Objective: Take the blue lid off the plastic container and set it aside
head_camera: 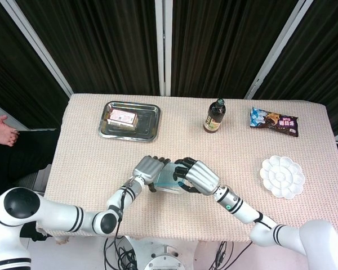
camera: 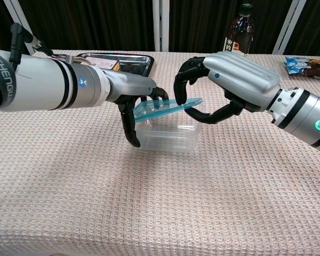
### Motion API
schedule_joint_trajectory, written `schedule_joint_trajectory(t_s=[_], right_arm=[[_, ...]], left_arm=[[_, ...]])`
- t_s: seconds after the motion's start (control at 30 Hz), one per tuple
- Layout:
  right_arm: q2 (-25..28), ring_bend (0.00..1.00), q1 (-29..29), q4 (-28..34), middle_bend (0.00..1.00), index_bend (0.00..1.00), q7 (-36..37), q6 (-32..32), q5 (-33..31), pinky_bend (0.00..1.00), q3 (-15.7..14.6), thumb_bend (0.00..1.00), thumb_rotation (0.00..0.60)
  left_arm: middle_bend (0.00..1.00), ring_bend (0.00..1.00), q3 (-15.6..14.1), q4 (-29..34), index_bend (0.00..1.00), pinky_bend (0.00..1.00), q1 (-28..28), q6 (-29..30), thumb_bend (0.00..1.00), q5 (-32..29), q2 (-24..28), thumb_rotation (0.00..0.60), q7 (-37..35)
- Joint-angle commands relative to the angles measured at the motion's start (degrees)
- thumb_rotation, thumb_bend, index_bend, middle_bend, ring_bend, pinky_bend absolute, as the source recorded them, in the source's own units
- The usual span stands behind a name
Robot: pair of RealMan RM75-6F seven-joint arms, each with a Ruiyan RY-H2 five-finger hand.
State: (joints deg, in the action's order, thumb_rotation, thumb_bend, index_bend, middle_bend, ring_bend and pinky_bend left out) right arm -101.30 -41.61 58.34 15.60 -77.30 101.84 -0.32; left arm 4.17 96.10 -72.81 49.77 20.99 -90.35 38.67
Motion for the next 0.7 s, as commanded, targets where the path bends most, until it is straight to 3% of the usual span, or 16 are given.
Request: schedule_joint_trajectory(t_s=[0.03, 0.17, 0.3, 0.5, 0.7], right_arm=[[0.02, 0.27, -0.36, 0.48, 0.48, 0.54, -0.25, 0.39, -0.09, 0.35, 0.23, 0.35, 0.600], [-0.16, 0.27, -0.65, 0.72, 0.48, 0.58, -0.56, 0.60, -0.34, 0.35, 0.63, 0.35, 0.600], [-0.89, 0.27, -0.77, -0.05, 0.48, 0.65, -0.72, 0.15, -0.22, 0.35, 0.82, 0.35, 0.600], [-2.48, 0.27, -0.62, -2.76, 0.49, 0.75, -1.19, -2.01, 0.33, 0.35, 1.20, 0.35, 0.600], [-4.01, 0.27, -0.22, -5.95, 0.49, 0.78, -1.79, -6.53, 1.31, 0.35, 2.07, 0.35, 0.600]], left_arm=[[0.20, 0.10, 0.01, 0.33, 0.06, 0.20, 0.08, 0.11, 0.00, 0.68, 0.18, 0.600, -0.30], [0.09, 0.00, -0.19, 1.31, 0.01, 0.09, 0.72, 1.37, 0.00, 2.40, 0.57, 0.600, -0.82], [0.01, 0.00, -0.55, 1.98, 0.00, 0.05, 1.52, 3.25, 0.00, 4.08, 0.84, 0.600, -0.94], [0.00, 0.00, -1.60, 3.16, 0.00, 0.02, 3.20, 6.08, 0.00, 6.00, 1.80, 0.600, -0.57], [0.00, 0.00, -2.38, 4.10, 0.00, 0.01, 5.34, 7.69, 0.00, 7.94, 3.26, 0.600, -1.16]])
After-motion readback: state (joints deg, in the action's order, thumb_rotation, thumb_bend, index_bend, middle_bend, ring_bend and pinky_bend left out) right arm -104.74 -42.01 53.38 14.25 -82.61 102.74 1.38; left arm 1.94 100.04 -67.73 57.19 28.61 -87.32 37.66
